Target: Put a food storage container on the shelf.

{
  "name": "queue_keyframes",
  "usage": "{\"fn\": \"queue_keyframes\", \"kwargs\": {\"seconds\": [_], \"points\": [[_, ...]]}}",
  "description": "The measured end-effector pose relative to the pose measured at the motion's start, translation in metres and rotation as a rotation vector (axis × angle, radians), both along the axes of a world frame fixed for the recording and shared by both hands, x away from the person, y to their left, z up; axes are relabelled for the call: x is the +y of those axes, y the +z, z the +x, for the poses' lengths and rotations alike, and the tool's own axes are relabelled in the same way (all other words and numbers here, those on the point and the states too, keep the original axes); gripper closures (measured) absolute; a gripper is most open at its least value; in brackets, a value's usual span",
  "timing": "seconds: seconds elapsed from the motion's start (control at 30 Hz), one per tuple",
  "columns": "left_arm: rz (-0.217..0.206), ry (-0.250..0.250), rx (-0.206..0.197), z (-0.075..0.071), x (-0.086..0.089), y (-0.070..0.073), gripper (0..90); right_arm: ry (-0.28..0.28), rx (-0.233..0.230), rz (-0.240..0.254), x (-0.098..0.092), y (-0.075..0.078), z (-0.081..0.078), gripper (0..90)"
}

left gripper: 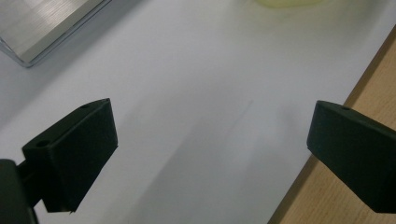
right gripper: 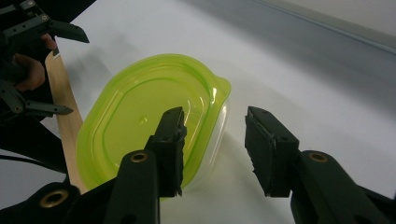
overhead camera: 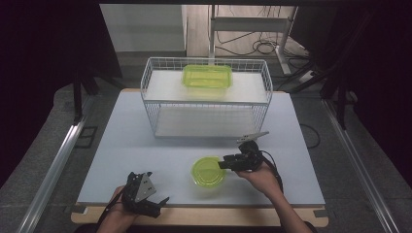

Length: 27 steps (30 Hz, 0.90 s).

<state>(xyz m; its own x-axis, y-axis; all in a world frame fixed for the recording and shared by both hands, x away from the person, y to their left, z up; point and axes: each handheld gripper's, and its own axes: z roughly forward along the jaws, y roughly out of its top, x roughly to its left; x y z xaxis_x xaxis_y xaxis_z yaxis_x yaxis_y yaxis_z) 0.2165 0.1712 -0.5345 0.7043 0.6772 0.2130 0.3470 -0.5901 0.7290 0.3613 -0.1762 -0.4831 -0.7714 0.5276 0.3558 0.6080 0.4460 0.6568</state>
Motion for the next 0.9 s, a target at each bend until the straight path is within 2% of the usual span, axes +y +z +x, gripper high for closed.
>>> {"fn": "queue_keyframes", "kwargs": {"seconds": [0.13, 0.27, 0.43, 0.5, 0.67, 0.9], "points": [[0.001, 0.000, -0.001, 0.000, 0.000, 0.000, 1.7, 0.010, 0.050, 0.007, 0.003, -0.005, 0.007, 63.3], [0.002, -0.002, 0.000, 0.000, 0.000, 0.000, 1.7, 0.005, 0.134, 0.044, 0.000, -0.007, 0.011, 70.6], [0.004, -0.004, 0.000, 0.000, 0.000, 0.000, 1.7, 0.022, 0.203, 0.084, -0.002, -0.007, 0.011, 78.8], [0.008, -0.005, 0.001, 0.000, 0.000, 0.000, 1.7, 0.032, 0.214, 0.086, -0.001, -0.005, 0.010, 79.7], [0.005, -0.004, -0.001, 0.000, 0.000, 0.000, 1.7, 0.058, 0.261, 0.130, 0.001, -0.001, 0.007, 81.5], [0.006, -0.004, -0.003, 0.000, 0.000, 0.000, 1.7, 0.061, 0.237, 0.134, 0.003, 0.004, 0.005, 82.3]]}}
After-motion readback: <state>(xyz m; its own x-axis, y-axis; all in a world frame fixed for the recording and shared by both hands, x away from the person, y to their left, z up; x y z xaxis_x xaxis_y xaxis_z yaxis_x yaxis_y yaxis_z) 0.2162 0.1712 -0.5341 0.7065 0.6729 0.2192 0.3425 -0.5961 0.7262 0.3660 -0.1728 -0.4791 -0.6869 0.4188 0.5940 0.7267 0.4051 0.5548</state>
